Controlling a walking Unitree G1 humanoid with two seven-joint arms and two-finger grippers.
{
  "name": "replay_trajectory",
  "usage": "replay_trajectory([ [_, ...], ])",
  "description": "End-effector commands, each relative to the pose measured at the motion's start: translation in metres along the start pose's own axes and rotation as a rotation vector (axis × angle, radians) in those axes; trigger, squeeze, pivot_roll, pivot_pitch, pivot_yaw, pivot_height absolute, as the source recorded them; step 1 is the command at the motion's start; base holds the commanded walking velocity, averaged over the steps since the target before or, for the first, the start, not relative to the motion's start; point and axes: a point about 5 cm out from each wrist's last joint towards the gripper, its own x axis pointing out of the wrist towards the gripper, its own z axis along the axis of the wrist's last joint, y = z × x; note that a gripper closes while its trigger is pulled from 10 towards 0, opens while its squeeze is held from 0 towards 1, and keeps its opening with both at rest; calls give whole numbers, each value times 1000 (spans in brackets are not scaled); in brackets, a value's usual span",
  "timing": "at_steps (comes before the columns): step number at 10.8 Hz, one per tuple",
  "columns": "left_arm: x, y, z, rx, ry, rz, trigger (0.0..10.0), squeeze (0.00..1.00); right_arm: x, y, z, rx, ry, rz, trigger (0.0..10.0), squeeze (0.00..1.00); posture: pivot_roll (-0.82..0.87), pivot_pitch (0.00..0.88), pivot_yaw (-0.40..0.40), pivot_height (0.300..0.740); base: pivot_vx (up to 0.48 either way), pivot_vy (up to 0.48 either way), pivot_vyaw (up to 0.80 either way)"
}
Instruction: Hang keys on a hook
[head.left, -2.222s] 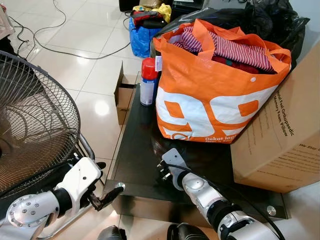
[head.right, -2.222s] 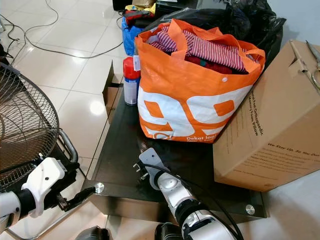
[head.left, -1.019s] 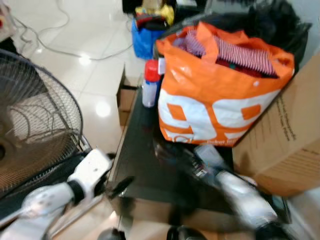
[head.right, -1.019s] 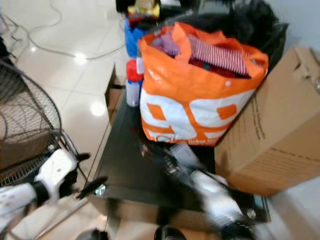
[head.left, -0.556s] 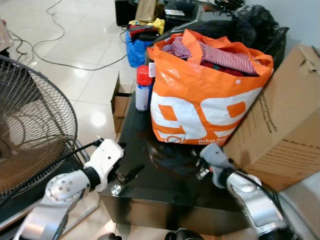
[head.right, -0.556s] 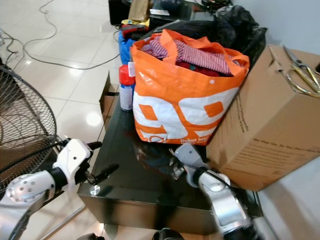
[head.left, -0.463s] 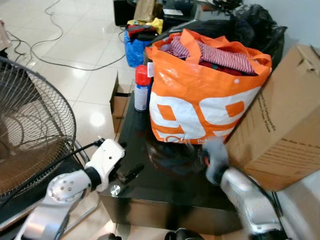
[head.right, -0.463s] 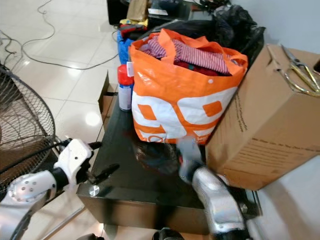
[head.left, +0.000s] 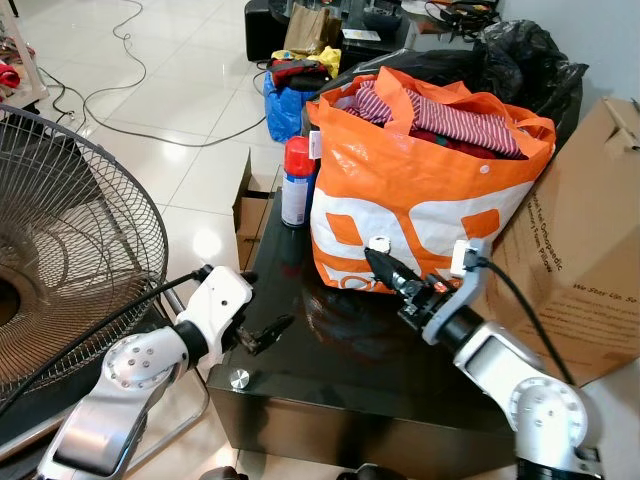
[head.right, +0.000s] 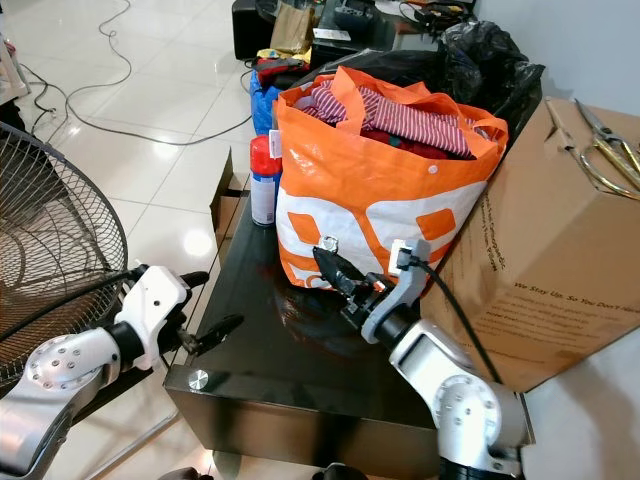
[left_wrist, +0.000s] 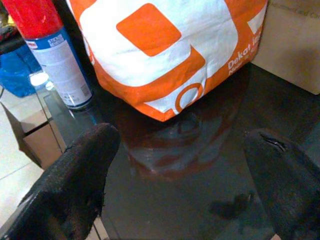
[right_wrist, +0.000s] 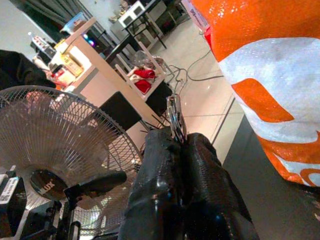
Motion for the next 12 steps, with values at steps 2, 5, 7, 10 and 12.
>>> replay_trajectory([
  [2,4,-1,0,8,-8,-22,10000,0,-4,4,8,20,-1,-16,0,0,-76,0,-66,732,0,0,0],
  [5,7,-1,-2,19,-1,-39,10000,0,5,-32,-17,-590,350,-257,1843,0,-92,0,-52,732,0,0,0],
  [7,6,-5,-5,44,20,-69,10000,0,21,-68,-67,-771,548,-265,980,0,-80,0,-57,732,0,0,0],
  [10,-5,-12,-11,43,49,-87,10000,0,19,-85,-124,-805,736,-209,10000,0,-56,0,-86,732,0,0,0],
  [12,-8,-15,-14,31,56,-88,10000,0,20,-89,-126,-793,688,-234,10000,0,-59,0,-90,732,0,0,0],
])
